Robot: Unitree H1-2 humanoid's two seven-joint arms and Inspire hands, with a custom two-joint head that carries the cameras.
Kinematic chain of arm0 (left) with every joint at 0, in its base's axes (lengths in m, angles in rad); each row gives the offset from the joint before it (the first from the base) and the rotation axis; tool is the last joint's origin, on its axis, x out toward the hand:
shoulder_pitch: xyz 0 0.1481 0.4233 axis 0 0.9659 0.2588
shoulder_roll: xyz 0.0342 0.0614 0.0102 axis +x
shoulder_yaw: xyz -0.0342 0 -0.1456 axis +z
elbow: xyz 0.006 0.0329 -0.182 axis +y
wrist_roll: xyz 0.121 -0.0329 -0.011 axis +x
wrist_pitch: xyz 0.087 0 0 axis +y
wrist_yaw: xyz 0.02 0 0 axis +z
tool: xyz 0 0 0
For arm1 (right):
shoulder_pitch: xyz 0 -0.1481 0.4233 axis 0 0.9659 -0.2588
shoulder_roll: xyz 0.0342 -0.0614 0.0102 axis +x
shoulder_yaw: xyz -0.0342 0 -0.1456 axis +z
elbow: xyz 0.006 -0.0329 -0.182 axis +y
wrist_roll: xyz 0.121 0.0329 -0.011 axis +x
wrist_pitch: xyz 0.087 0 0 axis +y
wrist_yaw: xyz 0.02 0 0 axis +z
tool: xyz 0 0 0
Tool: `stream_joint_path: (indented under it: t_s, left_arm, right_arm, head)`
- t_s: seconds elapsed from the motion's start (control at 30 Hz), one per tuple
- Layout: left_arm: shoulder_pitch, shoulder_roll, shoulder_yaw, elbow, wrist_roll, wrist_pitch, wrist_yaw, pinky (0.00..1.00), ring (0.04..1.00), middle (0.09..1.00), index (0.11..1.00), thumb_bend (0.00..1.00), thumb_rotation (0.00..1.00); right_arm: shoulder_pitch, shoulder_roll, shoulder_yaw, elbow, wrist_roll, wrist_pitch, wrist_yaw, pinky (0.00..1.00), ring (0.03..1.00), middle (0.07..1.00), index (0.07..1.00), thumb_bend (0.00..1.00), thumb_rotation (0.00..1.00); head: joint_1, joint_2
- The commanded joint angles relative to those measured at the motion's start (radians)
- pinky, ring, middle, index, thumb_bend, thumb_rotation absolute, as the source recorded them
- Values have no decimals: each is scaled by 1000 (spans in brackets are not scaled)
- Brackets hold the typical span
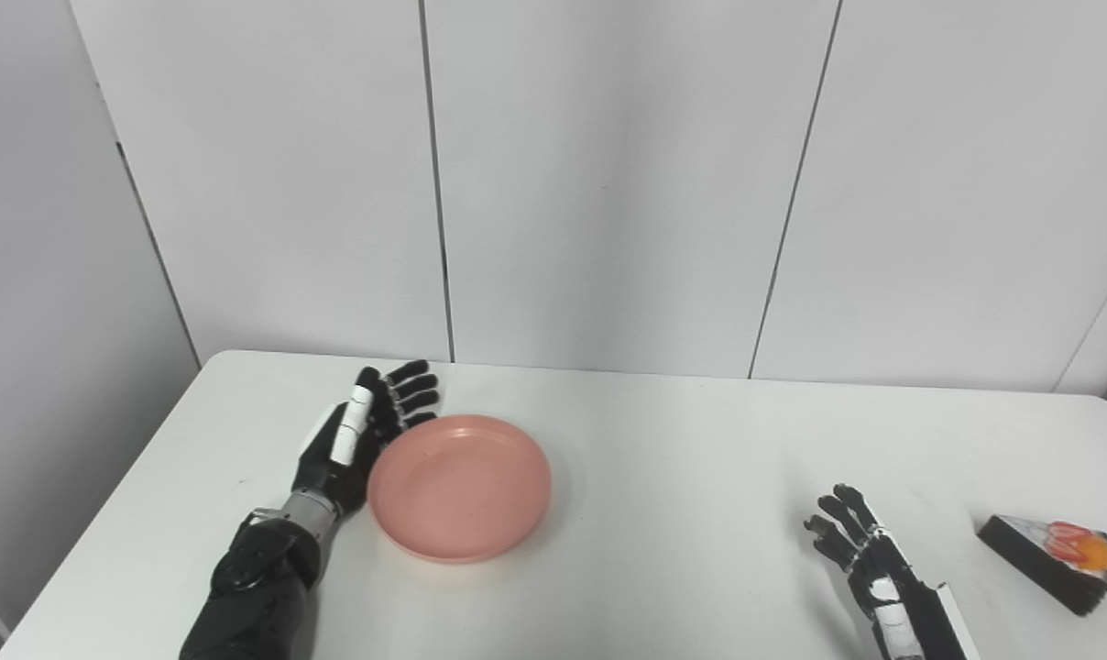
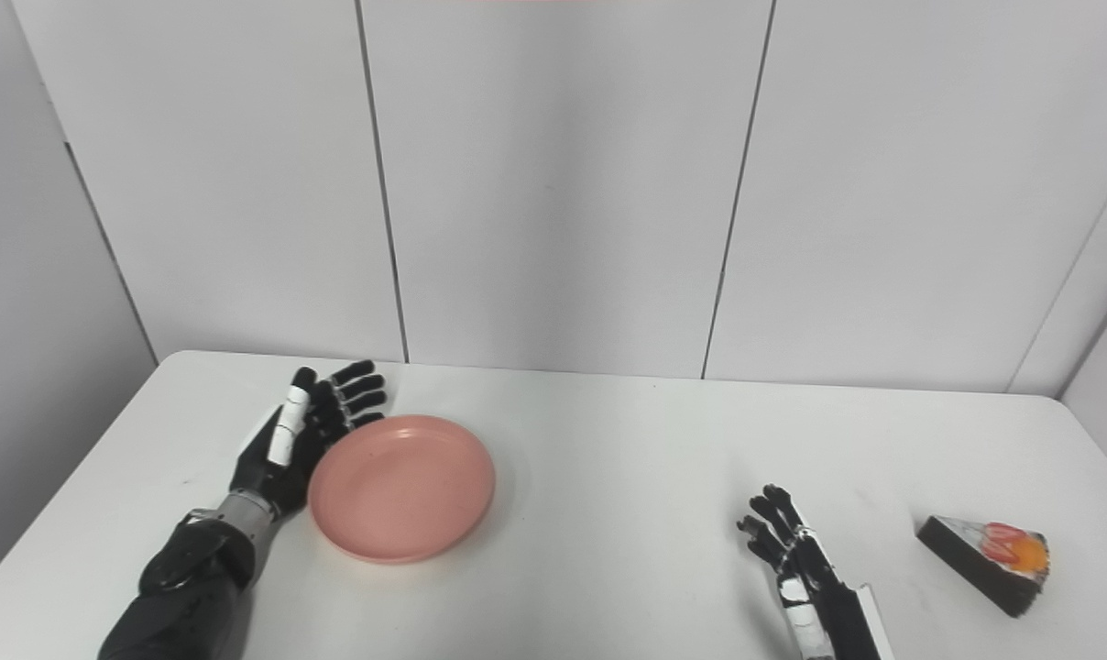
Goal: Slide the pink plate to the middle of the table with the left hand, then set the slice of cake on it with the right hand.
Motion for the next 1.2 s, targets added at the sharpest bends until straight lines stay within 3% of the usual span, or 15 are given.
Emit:
stream_joint_path:
  t_s: [0.0,0.13,0.4,0.67,1.07,1.17]
  left_arm:
    - [-7,1,-16,-34,8,-6,-17,828,848,830,783,880,917]
    - [11,-30,-41,-63,25,12,16,784,833,825,782,872,914]
    - [51,-85,-76,-142,57,44,72,816,840,829,787,857,947]
    - [100,-170,-83,-248,91,68,194,832,840,822,751,862,943]
    - [127,-237,-117,-333,118,159,276,939,872,834,729,879,928]
    - [124,-242,-140,-341,165,152,307,982,882,841,730,880,954]
  right_arm:
    - [78,32,19,51,2,12,-7,885,857,899,915,898,955]
    - [80,36,24,37,-5,25,-11,890,860,903,918,887,961]
    - [80,49,34,21,-25,33,-20,890,864,909,919,863,974]
    - [74,66,48,-2,-51,61,-37,892,868,908,922,861,973]
    - [52,118,87,-29,-115,96,-76,902,871,912,930,836,960]
    - [44,131,97,-31,-130,103,-85,915,882,921,935,829,957]
  head:
    - [-3,3]
    - [-14,5]
    - [-42,9]
    - [-84,26]
    - [-246,52]
    - [-288,59]
